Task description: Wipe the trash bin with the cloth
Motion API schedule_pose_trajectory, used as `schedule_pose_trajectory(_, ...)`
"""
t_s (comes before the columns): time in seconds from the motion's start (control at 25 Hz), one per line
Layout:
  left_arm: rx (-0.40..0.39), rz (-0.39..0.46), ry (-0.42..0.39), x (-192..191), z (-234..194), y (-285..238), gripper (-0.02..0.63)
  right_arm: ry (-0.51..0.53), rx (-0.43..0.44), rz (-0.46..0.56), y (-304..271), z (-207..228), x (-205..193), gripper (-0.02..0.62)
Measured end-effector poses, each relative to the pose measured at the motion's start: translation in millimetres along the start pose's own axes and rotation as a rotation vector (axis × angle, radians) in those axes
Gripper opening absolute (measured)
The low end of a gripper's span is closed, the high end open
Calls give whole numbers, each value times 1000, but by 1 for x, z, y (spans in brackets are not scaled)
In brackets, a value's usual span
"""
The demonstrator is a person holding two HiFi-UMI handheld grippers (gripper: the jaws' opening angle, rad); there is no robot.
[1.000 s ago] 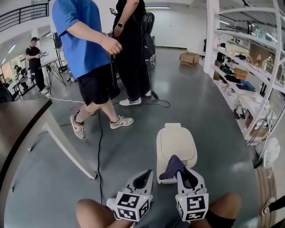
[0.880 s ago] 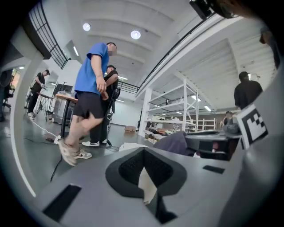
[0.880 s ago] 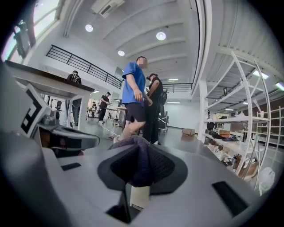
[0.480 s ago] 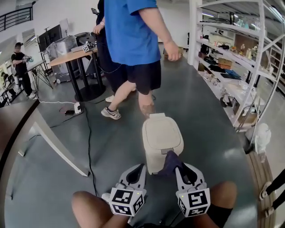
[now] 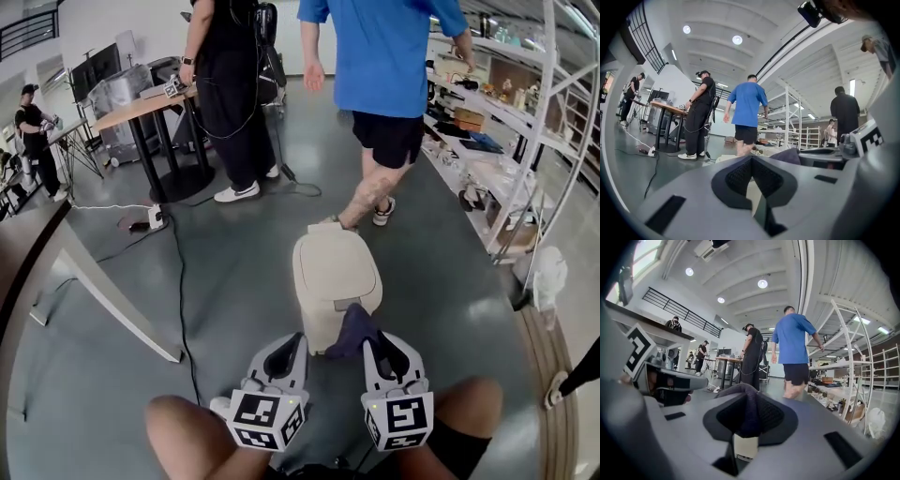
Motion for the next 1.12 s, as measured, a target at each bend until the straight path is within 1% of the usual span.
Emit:
schedule_pose_trajectory(0.2,16,-7,-16,-3,-6,5,-3,17,-30,27,1,0,10,66)
schedule_pose_trajectory(0.44,27,-8,-15,-3,-13,9,-3,22,-22,40,-2,-8,12,66)
schedule_pose_trajectory(0.8,21,-20,-15,-7,-13,9,-3,28,-14,38,-4,-12,10,66)
schedule_pose_trajectory(1.12,30,-18,-15,-8,-19,10,-3,30,-6,36,-6,-16,7,66)
Point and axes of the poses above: the fingertips, and each gripper's own axes: y backward along the fingers, z to its right, x out of its top, the point moved 1 cm from there along y, backward along the fingers, and after that the axes turned 12 degrees about y, right-handed, at the moved point
